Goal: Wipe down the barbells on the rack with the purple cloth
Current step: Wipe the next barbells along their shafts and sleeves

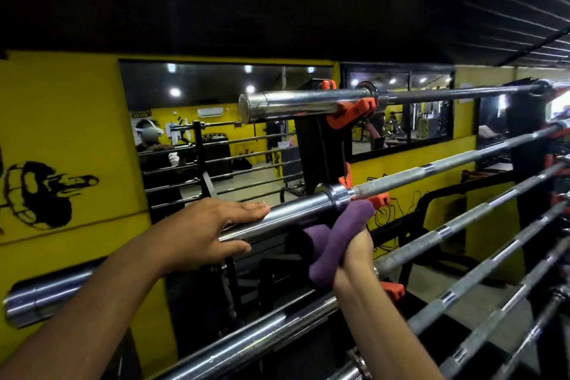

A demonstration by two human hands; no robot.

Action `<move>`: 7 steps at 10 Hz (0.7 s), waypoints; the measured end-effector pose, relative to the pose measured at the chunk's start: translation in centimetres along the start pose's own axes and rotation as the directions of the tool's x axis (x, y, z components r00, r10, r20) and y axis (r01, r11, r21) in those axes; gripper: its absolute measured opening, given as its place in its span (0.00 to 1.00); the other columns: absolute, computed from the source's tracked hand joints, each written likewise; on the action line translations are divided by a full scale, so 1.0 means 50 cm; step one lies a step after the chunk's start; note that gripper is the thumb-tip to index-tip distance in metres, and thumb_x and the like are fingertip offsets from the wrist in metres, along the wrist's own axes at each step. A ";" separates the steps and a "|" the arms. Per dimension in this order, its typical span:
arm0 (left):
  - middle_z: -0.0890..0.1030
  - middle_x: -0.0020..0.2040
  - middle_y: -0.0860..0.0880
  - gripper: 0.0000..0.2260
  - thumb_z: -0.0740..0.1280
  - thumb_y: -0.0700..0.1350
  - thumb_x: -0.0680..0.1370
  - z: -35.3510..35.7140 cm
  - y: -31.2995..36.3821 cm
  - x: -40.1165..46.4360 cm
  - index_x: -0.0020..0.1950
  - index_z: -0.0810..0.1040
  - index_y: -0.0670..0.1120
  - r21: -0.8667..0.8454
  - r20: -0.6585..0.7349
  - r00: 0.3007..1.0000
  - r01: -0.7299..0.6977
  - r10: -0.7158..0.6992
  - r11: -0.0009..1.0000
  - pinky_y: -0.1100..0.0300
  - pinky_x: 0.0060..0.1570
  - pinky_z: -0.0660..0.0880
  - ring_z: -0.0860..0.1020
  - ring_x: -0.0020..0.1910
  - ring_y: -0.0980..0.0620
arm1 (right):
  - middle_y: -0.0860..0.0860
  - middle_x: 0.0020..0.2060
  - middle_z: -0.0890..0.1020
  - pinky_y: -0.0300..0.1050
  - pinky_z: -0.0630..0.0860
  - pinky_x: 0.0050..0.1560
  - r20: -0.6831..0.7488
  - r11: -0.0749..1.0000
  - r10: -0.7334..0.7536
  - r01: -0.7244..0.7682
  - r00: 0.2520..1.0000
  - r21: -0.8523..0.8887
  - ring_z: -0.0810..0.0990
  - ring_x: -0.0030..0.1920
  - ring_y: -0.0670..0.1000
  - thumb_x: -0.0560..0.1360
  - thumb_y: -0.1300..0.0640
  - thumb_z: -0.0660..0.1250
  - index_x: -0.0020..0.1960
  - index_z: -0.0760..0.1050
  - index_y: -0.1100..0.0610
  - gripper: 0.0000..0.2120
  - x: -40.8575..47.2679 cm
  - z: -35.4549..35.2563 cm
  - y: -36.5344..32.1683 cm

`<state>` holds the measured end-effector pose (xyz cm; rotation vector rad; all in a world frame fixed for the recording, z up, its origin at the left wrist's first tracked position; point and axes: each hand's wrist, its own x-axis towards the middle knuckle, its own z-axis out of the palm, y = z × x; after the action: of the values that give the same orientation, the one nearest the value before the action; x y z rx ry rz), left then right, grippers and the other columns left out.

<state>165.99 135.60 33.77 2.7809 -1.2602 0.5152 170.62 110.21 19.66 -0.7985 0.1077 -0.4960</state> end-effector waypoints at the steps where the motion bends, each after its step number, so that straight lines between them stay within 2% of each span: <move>1: 0.64 0.72 0.72 0.27 0.67 0.61 0.77 -0.004 -0.008 0.006 0.73 0.61 0.72 -0.048 0.022 0.999 0.032 -0.031 0.998 0.63 0.71 0.63 0.63 0.70 0.70 | 0.48 0.37 0.85 0.48 0.79 0.42 0.109 0.992 0.068 -0.055 0.992 -0.117 0.86 0.41 0.53 0.82 0.56 0.61 0.52 0.78 0.53 0.07 -0.103 0.003 -0.056; 2: 0.69 0.71 0.69 0.25 0.61 0.69 0.75 -0.010 -0.020 0.010 0.71 0.61 0.76 -0.055 0.069 0.995 0.082 -0.078 0.995 0.56 0.67 0.69 0.68 0.68 0.64 | 0.53 0.40 0.82 0.46 0.77 0.39 0.092 0.994 0.023 -0.013 0.996 -0.107 0.82 0.44 0.57 0.79 0.50 0.65 0.55 0.77 0.55 0.10 -0.120 0.001 -0.066; 3: 0.74 0.69 0.65 0.26 0.54 0.75 0.71 -0.028 -0.029 0.014 0.68 0.67 0.73 -0.023 0.036 0.994 0.107 -0.106 0.994 0.53 0.64 0.73 0.72 0.65 0.63 | 0.50 0.50 0.82 0.40 0.76 0.42 0.042 0.952 -0.203 0.208 0.978 -0.225 0.82 0.49 0.47 0.85 0.51 0.58 0.63 0.74 0.51 0.11 -0.158 -0.017 -0.096; 4: 0.75 0.68 0.64 0.28 0.50 0.76 0.73 -0.046 -0.027 0.008 0.70 0.69 0.70 0.040 -0.061 0.989 0.137 -0.135 0.990 0.54 0.63 0.74 0.74 0.64 0.62 | 0.46 0.52 0.81 0.35 0.76 0.44 0.081 0.885 -0.360 0.368 0.929 -0.286 0.82 0.47 0.38 0.86 0.51 0.56 0.63 0.72 0.43 0.10 -0.185 -0.025 -0.125; 5: 0.68 0.73 0.66 0.31 0.42 0.75 0.75 -0.059 0.001 -0.021 0.74 0.63 0.68 0.129 -0.093 0.992 0.100 -0.089 0.986 0.56 0.66 0.71 0.69 0.69 0.64 | 0.46 0.54 0.79 0.32 0.74 0.52 0.222 0.671 -0.601 0.635 0.768 -0.382 0.80 0.54 0.42 0.83 0.48 0.56 0.64 0.68 0.38 0.12 -0.176 -0.026 -0.147; 6: 0.55 0.75 0.72 0.29 0.44 0.73 0.76 -0.040 0.020 -0.060 0.77 0.55 0.68 0.173 0.024 0.998 0.054 -0.059 0.983 0.61 0.70 0.65 0.59 0.72 0.69 | 0.52 0.62 0.76 0.34 0.69 0.64 0.448 0.366 -0.661 0.781 0.601 -0.507 0.75 0.64 0.46 0.82 0.51 0.56 0.71 0.66 0.45 0.17 -0.145 -0.013 -0.141; 7: 0.51 0.77 0.72 0.27 0.60 0.56 0.82 -0.008 0.014 -0.096 0.78 0.53 0.66 0.131 0.013 1.000 -0.001 -0.001 0.991 0.58 0.73 0.65 0.55 0.76 0.68 | 0.53 0.68 0.75 0.55 0.59 0.76 0.765 -0.187 -0.475 0.800 0.435 -0.571 0.70 0.72 0.53 0.83 0.47 0.54 0.72 0.68 0.54 0.21 -0.086 0.052 -0.130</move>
<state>162.42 138.68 32.57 2.8949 -1.2737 0.6011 165.03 110.06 25.69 -2.2473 -0.4238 -1.4419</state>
